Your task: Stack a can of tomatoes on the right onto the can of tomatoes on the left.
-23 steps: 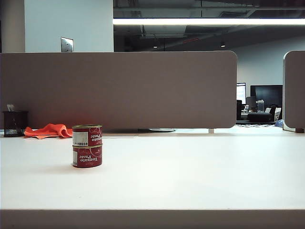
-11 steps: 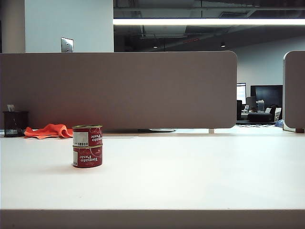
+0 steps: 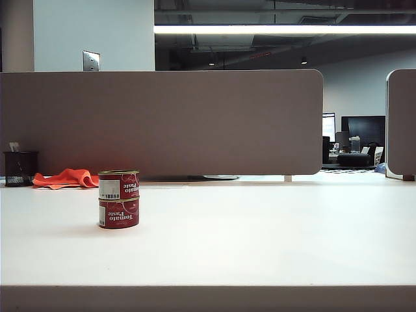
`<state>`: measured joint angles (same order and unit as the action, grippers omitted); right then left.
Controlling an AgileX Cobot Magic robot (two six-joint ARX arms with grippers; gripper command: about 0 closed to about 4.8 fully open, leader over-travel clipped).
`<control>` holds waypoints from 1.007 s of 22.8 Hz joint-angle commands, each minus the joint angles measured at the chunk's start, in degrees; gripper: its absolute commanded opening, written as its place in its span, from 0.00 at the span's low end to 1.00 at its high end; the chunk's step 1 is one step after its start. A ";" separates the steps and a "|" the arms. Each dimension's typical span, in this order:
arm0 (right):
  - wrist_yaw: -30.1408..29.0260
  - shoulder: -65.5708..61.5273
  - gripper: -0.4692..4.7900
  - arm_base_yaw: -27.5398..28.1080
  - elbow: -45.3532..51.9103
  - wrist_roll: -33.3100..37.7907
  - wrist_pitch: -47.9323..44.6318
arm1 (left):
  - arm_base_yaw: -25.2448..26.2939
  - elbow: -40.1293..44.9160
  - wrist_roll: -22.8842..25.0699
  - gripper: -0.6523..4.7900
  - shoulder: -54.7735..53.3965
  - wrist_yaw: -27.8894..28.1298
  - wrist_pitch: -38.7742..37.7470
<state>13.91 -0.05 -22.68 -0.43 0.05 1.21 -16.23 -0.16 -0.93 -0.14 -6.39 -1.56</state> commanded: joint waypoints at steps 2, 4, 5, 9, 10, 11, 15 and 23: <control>0.13 0.15 0.08 -0.02 0.17 -0.07 -0.98 | 0.07 -0.20 0.07 0.11 -0.02 0.13 0.33; 0.13 0.15 0.08 -0.02 0.17 -0.07 -0.98 | 0.07 -0.20 0.07 0.11 -0.02 0.15 0.31; 0.13 0.15 0.08 -0.02 0.17 -0.07 -0.98 | 0.09 -0.20 0.17 0.11 -0.02 1.62 0.28; 0.13 0.15 0.08 -0.02 0.17 -0.07 -0.98 | 0.70 -0.22 -1.68 0.11 -0.02 9.99 2.73; 0.13 0.15 0.08 -0.02 0.17 -0.07 -0.96 | 1.60 -0.20 -1.66 0.11 -0.02 10.62 3.56; 0.13 0.15 0.08 0.00 0.17 -0.07 -1.01 | 3.56 -0.20 -1.66 0.11 -0.02 10.69 4.61; 0.13 0.15 0.08 0.00 0.17 -0.07 -0.94 | 10.64 -0.20 -1.68 0.11 -0.02 10.49 5.11; 0.13 0.15 0.08 0.00 0.17 -0.07 -0.98 | 18.25 -0.20 -1.64 0.11 -0.02 10.25 5.03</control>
<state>13.89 -0.05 -22.65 -0.43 0.05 1.23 1.58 -0.16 -2.44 -0.14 3.99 2.74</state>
